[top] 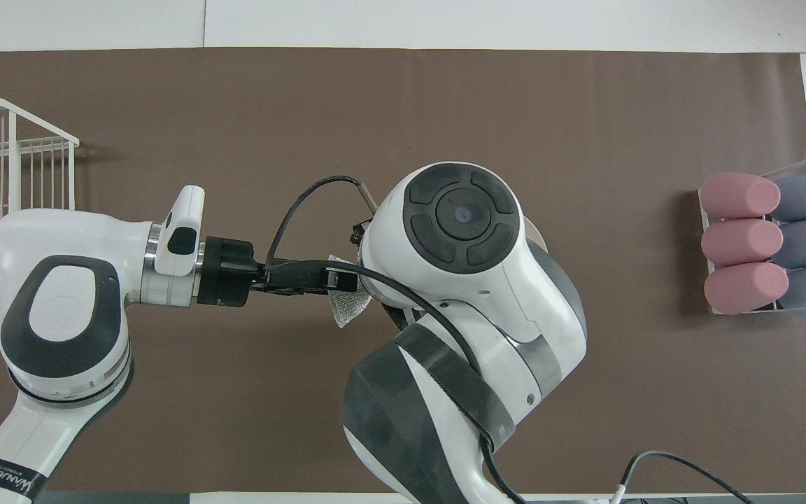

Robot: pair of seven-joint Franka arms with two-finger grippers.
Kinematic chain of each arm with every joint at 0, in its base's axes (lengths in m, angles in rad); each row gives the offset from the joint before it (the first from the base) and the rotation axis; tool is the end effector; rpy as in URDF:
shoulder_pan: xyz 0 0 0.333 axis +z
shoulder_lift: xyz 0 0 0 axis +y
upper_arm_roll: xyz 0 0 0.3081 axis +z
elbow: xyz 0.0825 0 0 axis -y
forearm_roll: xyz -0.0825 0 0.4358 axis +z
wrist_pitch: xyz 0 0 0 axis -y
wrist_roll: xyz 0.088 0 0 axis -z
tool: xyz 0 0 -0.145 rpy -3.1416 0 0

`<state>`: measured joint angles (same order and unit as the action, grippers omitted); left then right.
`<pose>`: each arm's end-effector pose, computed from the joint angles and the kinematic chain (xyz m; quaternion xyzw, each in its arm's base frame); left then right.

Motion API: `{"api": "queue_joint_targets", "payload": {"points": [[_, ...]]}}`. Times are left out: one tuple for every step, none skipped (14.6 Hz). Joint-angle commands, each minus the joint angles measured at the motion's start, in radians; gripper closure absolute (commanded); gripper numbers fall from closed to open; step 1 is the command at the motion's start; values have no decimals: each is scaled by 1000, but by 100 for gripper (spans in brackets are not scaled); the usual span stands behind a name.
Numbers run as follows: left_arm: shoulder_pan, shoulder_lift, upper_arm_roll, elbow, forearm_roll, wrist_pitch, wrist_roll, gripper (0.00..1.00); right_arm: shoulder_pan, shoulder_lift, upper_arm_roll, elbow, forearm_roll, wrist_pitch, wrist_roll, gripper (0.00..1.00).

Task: Wipe plate with sponge
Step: 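Hand the sponge from the right gripper to the left gripper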

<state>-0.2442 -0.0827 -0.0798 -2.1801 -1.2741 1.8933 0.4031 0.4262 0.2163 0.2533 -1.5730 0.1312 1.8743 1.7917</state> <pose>0.5076 -0.2814 0.4056 0.8363 -0.0556 -0.0597 0.5422 0.5341 0.4358 0.4714 -0.8339 0.5427 0.0701 0.0726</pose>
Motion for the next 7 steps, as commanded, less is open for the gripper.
{"api": "queue_joint_targets", "payload": {"points": [[-4,-35,9,-35,-18,0,14,18,-4,14,6,22,-13,-6,9,100],[-3,-35,11,-35,-18,-14,11,33,-4,14,6,22,-13,-4,8,100],[-3,-35,9,-35,-18,-23,0,56,-4,14,6,22,-13,-3,8,100],[-4,-35,9,-35,-18,-25,-25,74,-6,14,6,22,-13,-3,8,100],[-4,-37,8,-35,-18,-23,-53,100,-6,14,6,22,-13,-3,8,100],[-3,-37,9,-33,-24,-25,-64,100,-6,14,6,22,-15,-1,8,100],[0,-37,9,-35,-25,-28,-66,100,-6,14,4,22,-15,-1,8,100]]}}
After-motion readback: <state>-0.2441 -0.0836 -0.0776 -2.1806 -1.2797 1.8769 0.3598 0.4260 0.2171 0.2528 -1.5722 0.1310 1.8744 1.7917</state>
